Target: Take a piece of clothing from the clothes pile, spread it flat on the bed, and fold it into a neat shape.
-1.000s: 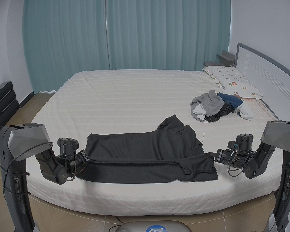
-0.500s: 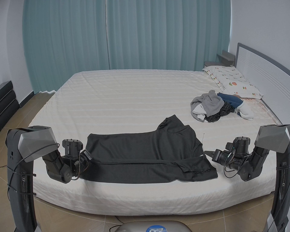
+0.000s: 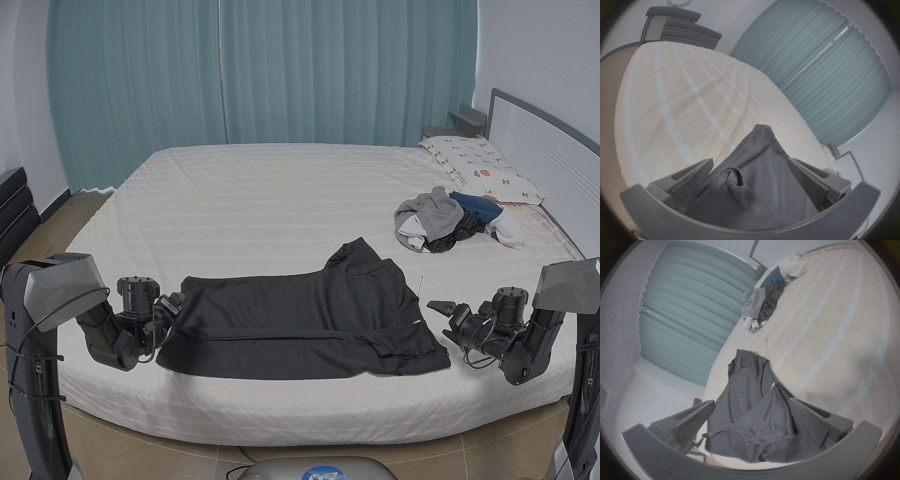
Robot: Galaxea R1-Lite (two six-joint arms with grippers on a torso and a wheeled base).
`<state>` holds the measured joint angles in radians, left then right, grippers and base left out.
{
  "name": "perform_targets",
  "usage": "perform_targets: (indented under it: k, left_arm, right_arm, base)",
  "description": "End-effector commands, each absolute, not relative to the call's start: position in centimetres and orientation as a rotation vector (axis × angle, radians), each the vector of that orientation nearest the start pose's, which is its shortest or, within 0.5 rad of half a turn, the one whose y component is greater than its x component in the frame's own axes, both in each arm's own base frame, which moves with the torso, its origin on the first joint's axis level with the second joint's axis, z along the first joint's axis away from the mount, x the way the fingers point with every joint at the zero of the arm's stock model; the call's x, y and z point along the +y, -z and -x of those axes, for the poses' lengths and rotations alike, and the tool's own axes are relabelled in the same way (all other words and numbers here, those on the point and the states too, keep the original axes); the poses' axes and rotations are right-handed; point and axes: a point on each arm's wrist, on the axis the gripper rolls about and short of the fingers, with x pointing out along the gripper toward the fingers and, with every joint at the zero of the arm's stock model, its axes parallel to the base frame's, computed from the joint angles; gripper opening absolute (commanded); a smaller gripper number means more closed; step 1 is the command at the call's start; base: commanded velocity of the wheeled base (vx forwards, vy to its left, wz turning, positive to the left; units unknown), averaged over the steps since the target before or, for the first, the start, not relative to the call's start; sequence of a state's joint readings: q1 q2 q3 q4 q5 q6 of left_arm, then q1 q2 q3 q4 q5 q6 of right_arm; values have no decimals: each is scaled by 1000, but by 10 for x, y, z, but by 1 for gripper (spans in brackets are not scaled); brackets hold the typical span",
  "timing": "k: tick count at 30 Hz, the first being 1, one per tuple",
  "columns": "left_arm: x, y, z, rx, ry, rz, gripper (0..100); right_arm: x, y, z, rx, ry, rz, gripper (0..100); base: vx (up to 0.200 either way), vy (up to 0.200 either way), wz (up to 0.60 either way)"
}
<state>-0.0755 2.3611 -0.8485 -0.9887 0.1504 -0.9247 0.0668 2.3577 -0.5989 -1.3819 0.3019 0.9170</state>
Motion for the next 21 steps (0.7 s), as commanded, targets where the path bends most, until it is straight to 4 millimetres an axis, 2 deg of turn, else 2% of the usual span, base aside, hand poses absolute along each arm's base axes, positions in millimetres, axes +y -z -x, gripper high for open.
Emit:
perform_targets:
  k: [1,2,3,6,11,20,21]
  left_arm:
    - [-8,-25,-372,399,-265,906,100]
    - [-8,-25,-372,399,-265,906,100]
    - [-1,-30,-369,395,-260,970,100]
    - [5,-31,-369,408,-255,1084,100]
    - [3,-31,-356,502,-169,1127,100]
    - [-1,-26,-352,549,-144,1131,100]
    - [-3,-25,-350,559,-143,1129,100]
  right_arm:
    - [29,2,-334,549,-201,-1017,100]
    - [29,2,-334,549,-201,-1017,100]
    - [29,6,-333,574,-216,-1045,100]
    - [29,12,-332,597,-208,-1079,100]
    - [27,10,-331,564,-235,-1111,100]
    - [27,15,-326,566,-267,-1110,100]
    - [27,15,-326,567,-266,-1110,100]
  base:
    - [0,0,0]
    - [0,0,0]
    - [0,0,0]
    - [0,0,0]
    - [0,0,0]
    - [200,0,0]
    - [0,0,0]
